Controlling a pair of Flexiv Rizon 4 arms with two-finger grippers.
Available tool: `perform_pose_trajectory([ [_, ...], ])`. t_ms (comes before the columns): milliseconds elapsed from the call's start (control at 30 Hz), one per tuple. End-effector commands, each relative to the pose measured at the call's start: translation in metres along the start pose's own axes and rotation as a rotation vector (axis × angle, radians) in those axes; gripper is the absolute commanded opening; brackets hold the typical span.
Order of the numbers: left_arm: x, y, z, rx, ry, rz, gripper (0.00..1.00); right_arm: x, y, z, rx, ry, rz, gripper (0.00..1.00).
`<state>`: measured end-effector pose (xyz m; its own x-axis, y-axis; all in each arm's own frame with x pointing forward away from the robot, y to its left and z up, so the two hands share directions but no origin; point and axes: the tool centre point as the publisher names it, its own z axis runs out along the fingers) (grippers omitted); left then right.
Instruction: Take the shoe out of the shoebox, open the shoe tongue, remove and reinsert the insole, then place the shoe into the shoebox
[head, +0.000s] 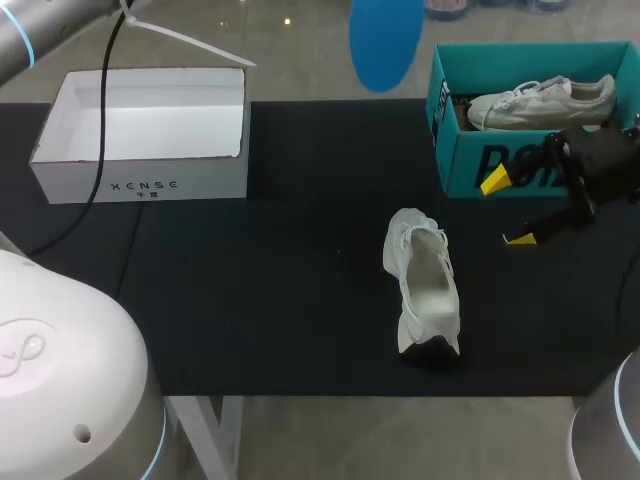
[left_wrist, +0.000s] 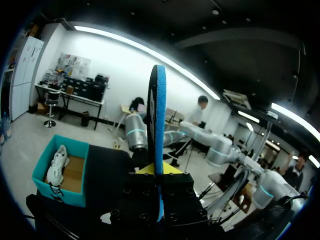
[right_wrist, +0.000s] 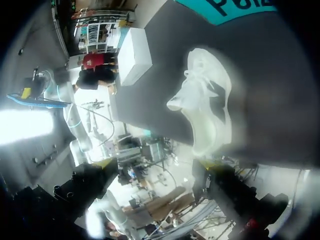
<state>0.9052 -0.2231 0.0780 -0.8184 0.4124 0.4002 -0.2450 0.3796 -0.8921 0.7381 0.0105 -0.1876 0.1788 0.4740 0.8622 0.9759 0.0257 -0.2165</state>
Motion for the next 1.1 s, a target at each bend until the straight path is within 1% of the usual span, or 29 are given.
perform_pose_trajectory([
  [33,0.000,0.000,-0.001,-0.002,0.002,0.000,0.00,0.001,0.004,0.002,0.030,0.377,-0.066,1.00],
  [67,0.000,0.000,-0.001,-0.002,0.002,0.000,0.00,0.004,0.001,0.003,-0.010,0.379,-0.071,1.00],
  [133,0.000,0.000,-0.001,-0.002,0.002,0.000,0.00,0.008,-0.003,0.005,-0.028,0.397,-0.086,1.00],
  [200,0.000,0.000,-0.001,-0.002,0.002,0.000,0.00,0.009,-0.004,0.006,-0.072,0.394,-0.086,1.00],
  [267,0.000,0.000,-0.001,-0.002,0.002,0.000,0.00,0.011,-0.002,0.007,-0.083,0.415,-0.076,1.00],
  [300,0.000,0.000,-0.001,-0.002,0.002,0.000,0.00,0.012,-0.001,0.008,-0.112,0.420,-0.071,1.00],
  [333,0.000,0.000,-0.001,-0.002,0.002,0.000,0.00,0.013,0.002,0.007,-0.124,0.426,-0.069,1.00],
  [367,0.000,0.000,-0.001,-0.002,0.002,0.000,0.00,0.014,0.004,0.007,-0.119,0.437,-0.066,1.00],
  [433,0.000,0.000,-0.001,-0.002,0.002,0.000,0.00,0.015,0.007,0.007,-0.152,0.441,-0.069,1.00],
  [567,0.000,0.000,-0.001,-0.002,0.002,0.000,0.00,0.023,0.011,0.009,-0.160,0.460,-0.068,1.00],
  [700,0.000,0.000,-0.001,-0.002,0.002,0.000,0.00,0.036,0.018,0.023,-0.166,0.431,-0.060,1.00],
  [900,0.000,0.000,-0.001,-0.002,0.002,0.000,0.00,0.042,0.030,0.032,-0.152,0.433,-0.051,1.00],
  [1000,0.000,0.000,-0.001,-0.002,0.002,0.000,0.00,0.048,0.037,0.036,-0.144,0.440,-0.044,1.00],
  [1100,0.000,0.000,-0.001,-0.002,0.002,0.000,0.00,0.058,0.049,0.037,-0.130,0.448,-0.037,1.00],
])
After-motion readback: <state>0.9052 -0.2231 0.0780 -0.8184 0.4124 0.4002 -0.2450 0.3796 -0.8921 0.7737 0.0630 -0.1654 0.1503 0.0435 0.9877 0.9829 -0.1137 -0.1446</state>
